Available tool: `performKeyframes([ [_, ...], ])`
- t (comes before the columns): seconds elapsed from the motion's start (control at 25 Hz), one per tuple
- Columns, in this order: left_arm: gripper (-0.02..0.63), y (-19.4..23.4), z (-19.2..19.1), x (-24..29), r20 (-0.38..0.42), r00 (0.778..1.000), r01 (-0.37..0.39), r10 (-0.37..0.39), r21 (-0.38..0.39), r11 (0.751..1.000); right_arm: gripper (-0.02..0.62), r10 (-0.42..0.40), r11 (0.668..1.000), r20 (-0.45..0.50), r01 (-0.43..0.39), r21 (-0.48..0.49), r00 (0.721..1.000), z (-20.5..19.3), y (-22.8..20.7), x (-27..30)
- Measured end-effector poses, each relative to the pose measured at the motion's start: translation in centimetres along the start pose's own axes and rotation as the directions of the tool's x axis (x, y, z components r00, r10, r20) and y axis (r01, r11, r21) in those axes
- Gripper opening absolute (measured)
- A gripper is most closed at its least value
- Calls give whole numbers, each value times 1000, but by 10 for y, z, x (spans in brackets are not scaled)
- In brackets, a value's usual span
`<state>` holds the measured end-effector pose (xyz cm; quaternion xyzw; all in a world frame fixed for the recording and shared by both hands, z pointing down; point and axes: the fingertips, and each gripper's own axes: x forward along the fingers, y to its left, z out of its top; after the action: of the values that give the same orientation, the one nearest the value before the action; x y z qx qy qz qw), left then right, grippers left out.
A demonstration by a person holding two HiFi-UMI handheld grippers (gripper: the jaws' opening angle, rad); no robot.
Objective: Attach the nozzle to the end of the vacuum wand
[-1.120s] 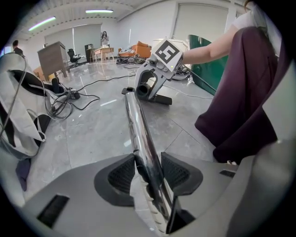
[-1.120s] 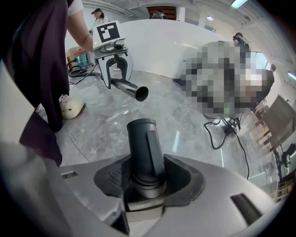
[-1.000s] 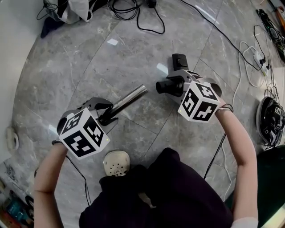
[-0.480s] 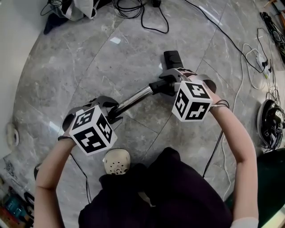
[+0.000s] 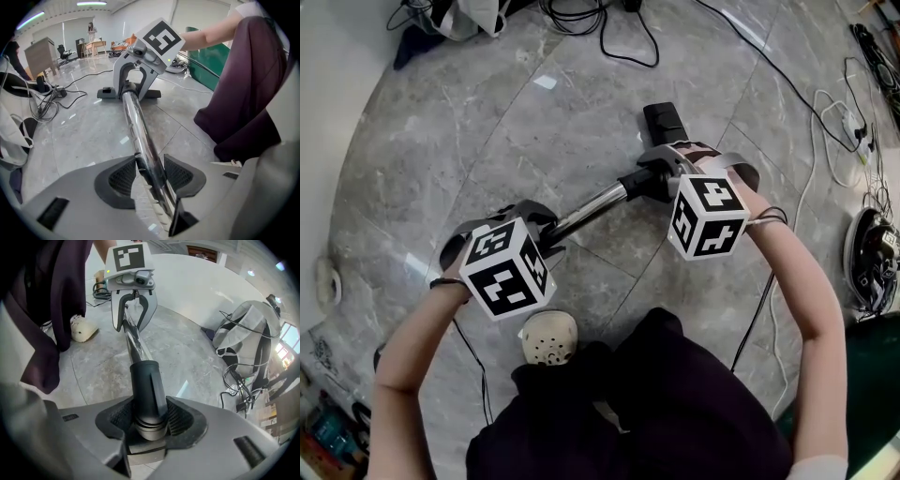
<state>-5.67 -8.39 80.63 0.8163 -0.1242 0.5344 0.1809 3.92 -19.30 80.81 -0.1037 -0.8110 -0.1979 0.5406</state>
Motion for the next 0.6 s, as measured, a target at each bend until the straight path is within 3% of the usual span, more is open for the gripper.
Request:
performKeyframes([
  [0.24,190,-8,1,8,-14,1000,22,-22,7,1000,198,-27,982,-88,10,-186,996,-6,3,4],
  [0.6,189,-7,-2,15,-18,999,28,-28,-23,999,198,-65,975,-144,32,-219,987,-9,4,8],
])
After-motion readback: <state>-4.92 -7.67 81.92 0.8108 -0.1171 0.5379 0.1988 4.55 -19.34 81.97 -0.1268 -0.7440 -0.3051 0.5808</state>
